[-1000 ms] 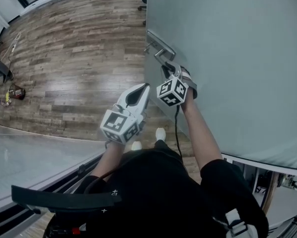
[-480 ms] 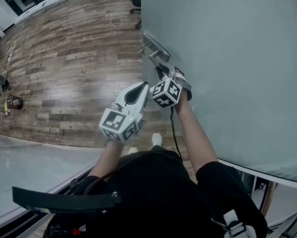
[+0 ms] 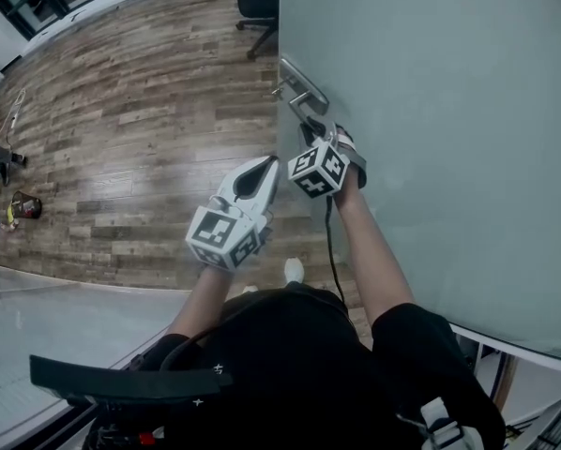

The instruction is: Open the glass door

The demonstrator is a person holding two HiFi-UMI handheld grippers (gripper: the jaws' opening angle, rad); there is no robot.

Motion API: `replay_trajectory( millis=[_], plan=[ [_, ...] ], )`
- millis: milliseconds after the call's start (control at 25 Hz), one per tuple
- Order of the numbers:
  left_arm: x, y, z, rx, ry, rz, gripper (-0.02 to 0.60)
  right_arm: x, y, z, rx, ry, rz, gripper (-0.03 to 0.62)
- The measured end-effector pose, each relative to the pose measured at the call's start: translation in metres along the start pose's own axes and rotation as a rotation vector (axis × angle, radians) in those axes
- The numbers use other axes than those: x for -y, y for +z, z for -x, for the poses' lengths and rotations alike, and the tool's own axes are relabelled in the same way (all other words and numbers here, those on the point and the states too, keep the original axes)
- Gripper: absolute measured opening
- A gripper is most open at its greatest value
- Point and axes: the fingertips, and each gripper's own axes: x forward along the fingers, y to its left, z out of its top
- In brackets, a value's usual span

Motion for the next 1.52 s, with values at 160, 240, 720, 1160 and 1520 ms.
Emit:
replay_trajectory(
  millis=[160, 240, 720, 1160, 1520],
  plan=[
    [0.000, -0.005, -0.013, -0.015, -0.008, 0.003, 0.000, 0.016, -0.007, -0.006, -0.012, -0.013, -0.015, 0.080],
    [0.003, -0.007, -0.019, -0.010, -0.025, 0.000, 0.000, 0.022, -0.010, -0.007, -0.017, -0.020, -0.022, 0.080],
    [0.014, -0.001, -0.057, -0.022, -0.063, -0.012, 0.000, 0.065, -0.029, -0.021, -0.051, -0.054, -0.071, 0.080],
    [0.018, -0.017, -0.081, -0.047, -0.088, -0.010, 0.000, 0.092, -0.049, -0.035, -0.073, -0.080, -0.105, 0.080],
    [0.027, -0.020, -0.104, -0.054, -0.119, -0.009, 0.000, 0.117, -0.063, -0.040, -0.090, -0.099, -0.132, 0.080]
  ],
)
